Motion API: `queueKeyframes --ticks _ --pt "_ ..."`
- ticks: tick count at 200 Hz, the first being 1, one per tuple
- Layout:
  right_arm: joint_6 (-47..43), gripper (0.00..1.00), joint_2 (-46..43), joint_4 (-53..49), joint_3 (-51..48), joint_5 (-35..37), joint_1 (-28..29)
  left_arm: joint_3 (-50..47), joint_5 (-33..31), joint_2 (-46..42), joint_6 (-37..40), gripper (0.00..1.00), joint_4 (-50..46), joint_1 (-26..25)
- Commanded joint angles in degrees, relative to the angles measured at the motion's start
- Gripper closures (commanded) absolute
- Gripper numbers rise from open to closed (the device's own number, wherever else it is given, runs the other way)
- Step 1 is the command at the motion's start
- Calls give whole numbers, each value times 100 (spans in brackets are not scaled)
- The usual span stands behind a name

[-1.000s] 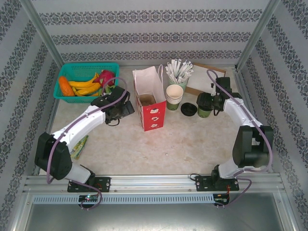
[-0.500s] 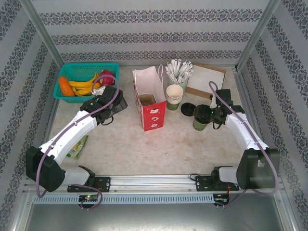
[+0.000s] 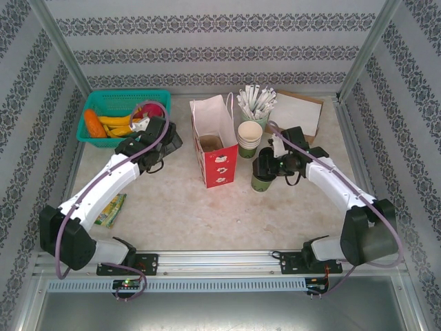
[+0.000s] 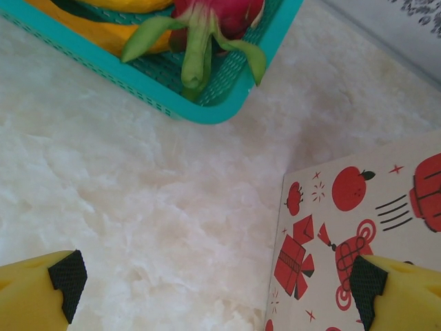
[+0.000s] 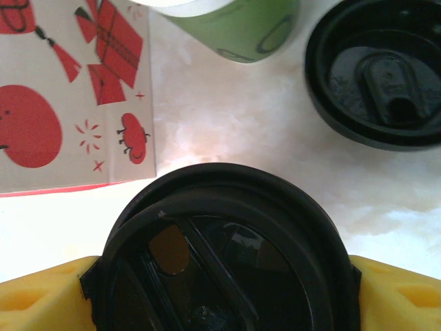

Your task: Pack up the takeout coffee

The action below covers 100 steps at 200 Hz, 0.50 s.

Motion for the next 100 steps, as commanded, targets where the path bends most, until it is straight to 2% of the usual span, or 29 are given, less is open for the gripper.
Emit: queueKeyframes --ticks 1,43,100 --pt "-301 18 156 -258 124 127 147 10 83 126 -117 0 56 49" --pt "-392 16 91 -503 203 456 245 -3 70 145 -161 0 103 53" --pt "-369 2 -76 -755 247 609 244 2 37 169 -92 0 91 64"
